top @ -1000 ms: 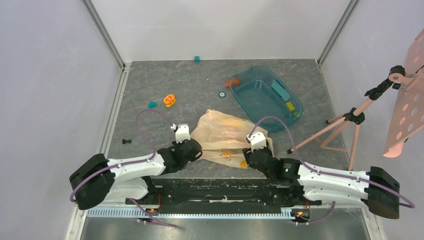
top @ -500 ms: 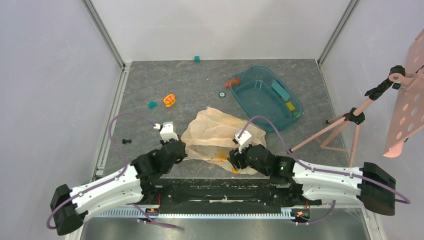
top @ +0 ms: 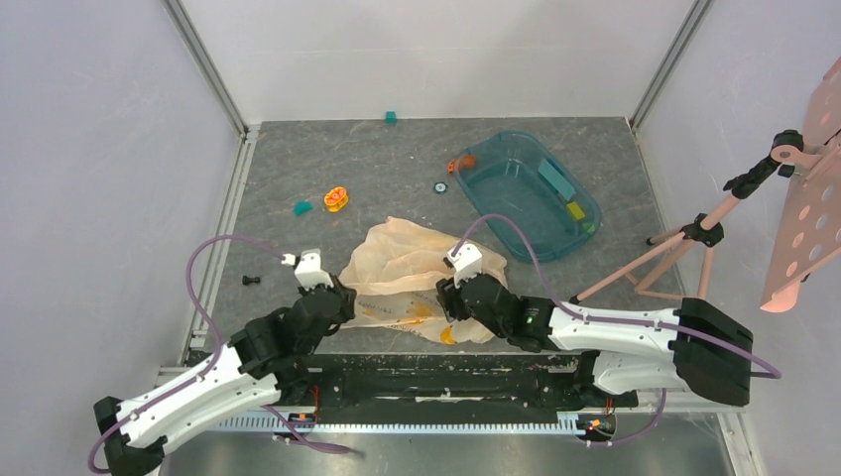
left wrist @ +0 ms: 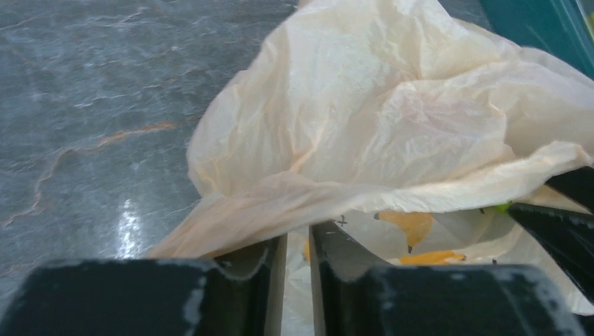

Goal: Take the fake fruits out of the plastic bag

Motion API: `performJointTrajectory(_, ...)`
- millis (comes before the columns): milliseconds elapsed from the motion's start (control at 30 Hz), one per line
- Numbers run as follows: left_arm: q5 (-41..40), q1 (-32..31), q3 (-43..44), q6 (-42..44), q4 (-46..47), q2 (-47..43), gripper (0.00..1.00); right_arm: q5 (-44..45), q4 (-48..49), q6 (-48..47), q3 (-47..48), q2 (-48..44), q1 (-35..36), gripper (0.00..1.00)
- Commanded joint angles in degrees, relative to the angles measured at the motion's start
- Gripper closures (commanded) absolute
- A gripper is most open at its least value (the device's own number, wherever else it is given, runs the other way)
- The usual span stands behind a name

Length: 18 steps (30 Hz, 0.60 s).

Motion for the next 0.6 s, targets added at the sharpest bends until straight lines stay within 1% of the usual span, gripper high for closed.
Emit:
performJointTrajectory(0, 6.2, -0.2, 2.9, 7.9, 11.9, 3.2, 0.68, 12.7, -2.9, 1.3, 4.3, 0.5, 0.1, 0.44)
performJointTrajectory(33, 8.5, -0.2, 3.1, 9.5, 14.0, 3.7, 0.61, 13.3, -2.9, 1.0, 4.7, 0.7, 0.0, 0.44)
performJointTrajectory(67, 11.0, -0.2, 3.1, 11.2, 17.0, 4.2, 0.56, 13.8, -3.0, 0.5, 5.3, 0.9, 0.0, 0.43)
performJointTrajectory(133, 16.2, -0.2, 3.5, 14.0, 21.2, 5.1, 0.51, 14.3, -3.3, -0.1, 6.6, 1.6, -0.2, 0.43)
performJointTrajectory(167, 18.6, -0.2, 3.5, 15.2, 23.1, 5.6, 0.50, 14.4, -3.5, -0.4, 7.2, 2.0, -0.3, 0.43)
performJointTrajectory(300, 27.5, -0.1, 3.2, 18.9, 27.4, 8.0, 0.50, 14.9, -3.6, -0.4, 8.8, 2.2, -0.8, 0.42)
performJointTrajectory(400, 32.8, -0.2, 2.0, 19.5, 30.7, 10.6, 0.55, 14.2, -3.1, -0.1, 9.1, 2.1, -1.6, 0.42)
performJointTrajectory(567, 33.0, -0.2, -0.8, 19.0, 37.8, 17.4, 0.65, 12.6, -2.1, 1.1, 8.1, 0.9, -2.3, 0.43)
